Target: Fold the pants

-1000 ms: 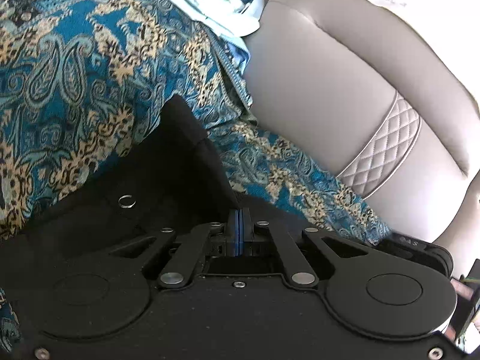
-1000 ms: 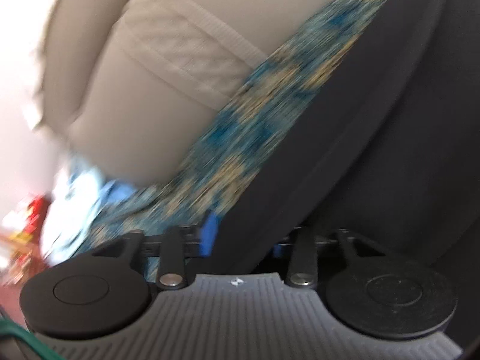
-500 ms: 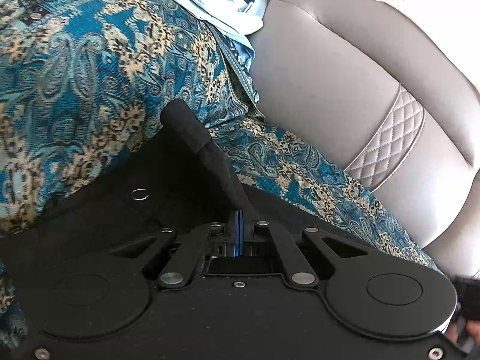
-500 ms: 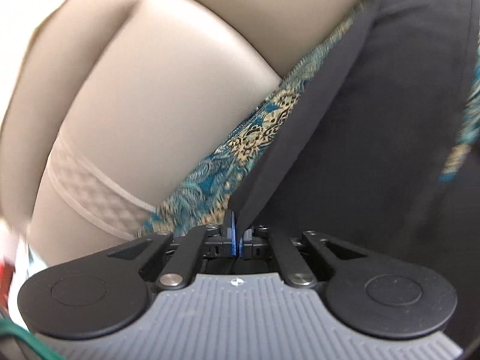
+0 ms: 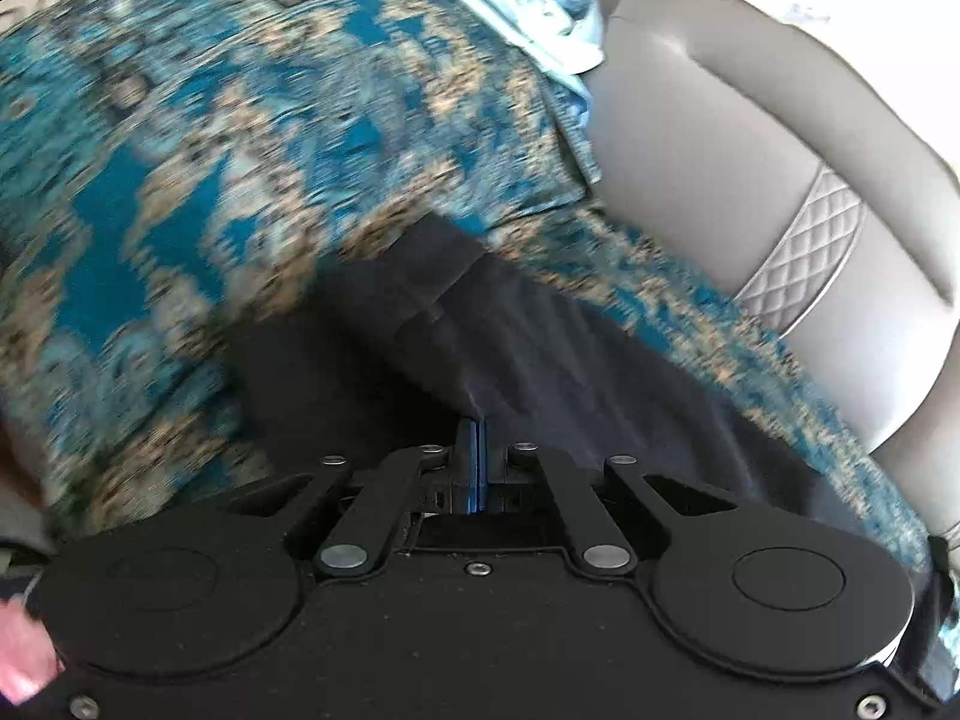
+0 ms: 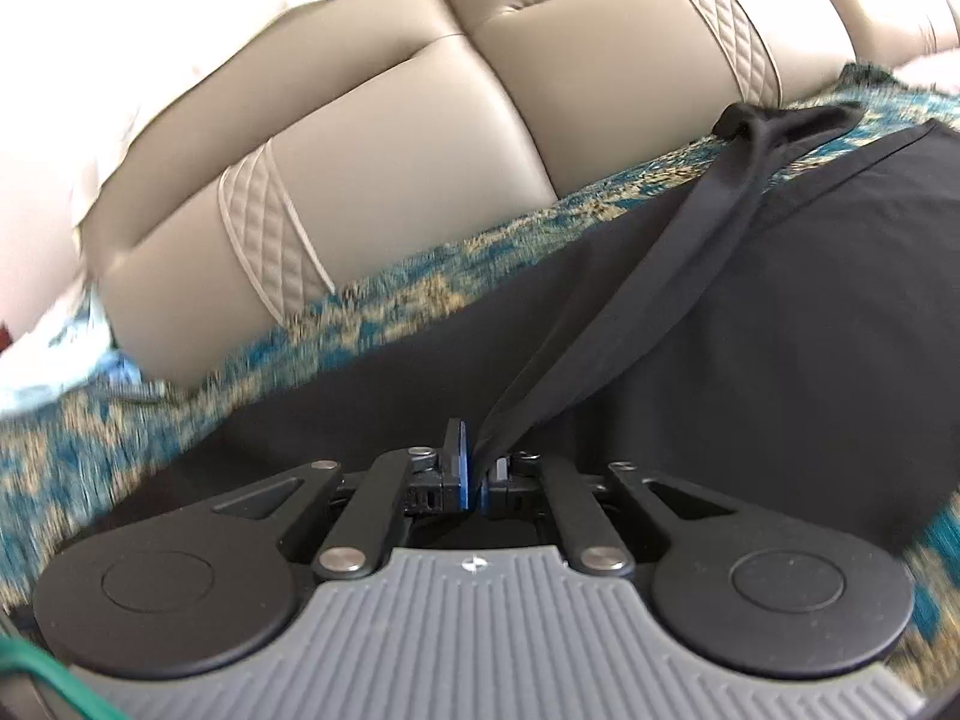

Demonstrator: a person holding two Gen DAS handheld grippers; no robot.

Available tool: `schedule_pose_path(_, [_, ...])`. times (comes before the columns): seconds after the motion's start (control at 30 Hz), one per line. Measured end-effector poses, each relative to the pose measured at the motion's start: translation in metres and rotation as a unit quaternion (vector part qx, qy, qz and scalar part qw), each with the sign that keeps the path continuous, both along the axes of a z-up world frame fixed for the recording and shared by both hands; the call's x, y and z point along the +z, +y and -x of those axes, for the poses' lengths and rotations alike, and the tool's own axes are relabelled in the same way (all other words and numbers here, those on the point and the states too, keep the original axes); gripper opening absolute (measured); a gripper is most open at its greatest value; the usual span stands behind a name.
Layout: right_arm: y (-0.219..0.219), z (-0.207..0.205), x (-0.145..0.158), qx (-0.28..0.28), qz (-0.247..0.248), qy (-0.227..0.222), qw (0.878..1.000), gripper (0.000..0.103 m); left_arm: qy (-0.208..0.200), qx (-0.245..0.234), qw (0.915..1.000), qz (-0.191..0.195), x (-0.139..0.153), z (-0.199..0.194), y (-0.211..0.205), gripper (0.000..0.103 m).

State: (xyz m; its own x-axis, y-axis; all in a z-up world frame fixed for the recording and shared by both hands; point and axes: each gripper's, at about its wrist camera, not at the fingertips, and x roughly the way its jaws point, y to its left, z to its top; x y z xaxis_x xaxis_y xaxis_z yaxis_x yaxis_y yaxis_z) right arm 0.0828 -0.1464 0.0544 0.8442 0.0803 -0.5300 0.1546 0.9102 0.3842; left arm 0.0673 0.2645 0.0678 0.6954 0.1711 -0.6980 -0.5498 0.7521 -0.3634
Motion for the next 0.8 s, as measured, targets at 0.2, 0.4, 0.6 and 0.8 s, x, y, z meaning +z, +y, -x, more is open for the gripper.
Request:
schedule_pose_path(0.2, [0.012,0.039,-0.017,0.016,0.04,0.003,0.999,0.008,0.026,0.018,0.999,-0.033,-0.013,0.017,-0.002,0.002])
schedule_pose_path(0.4, [0.015,0.058,-0.019,0.021,0.055,-0.007,0.998,0.008,0.029,0.012,0.9976,-0.062,-0.017,0.025,-0.005,0.002])
schedule_pose_path(0.6, [0.014,0.063,-0.024,0.028,0.062,-0.015,0.998,0.01,-0.004,-0.01,0.9995,-0.029,-0.017,0.028,0.001,0.015])
schedule_pose_path(0.8, [0.015,0.065,-0.028,0.036,0.073,-0.021,0.996,0.021,-0.022,-0.012,0.9996,0.013,-0.023,0.006,0.022,0.029])
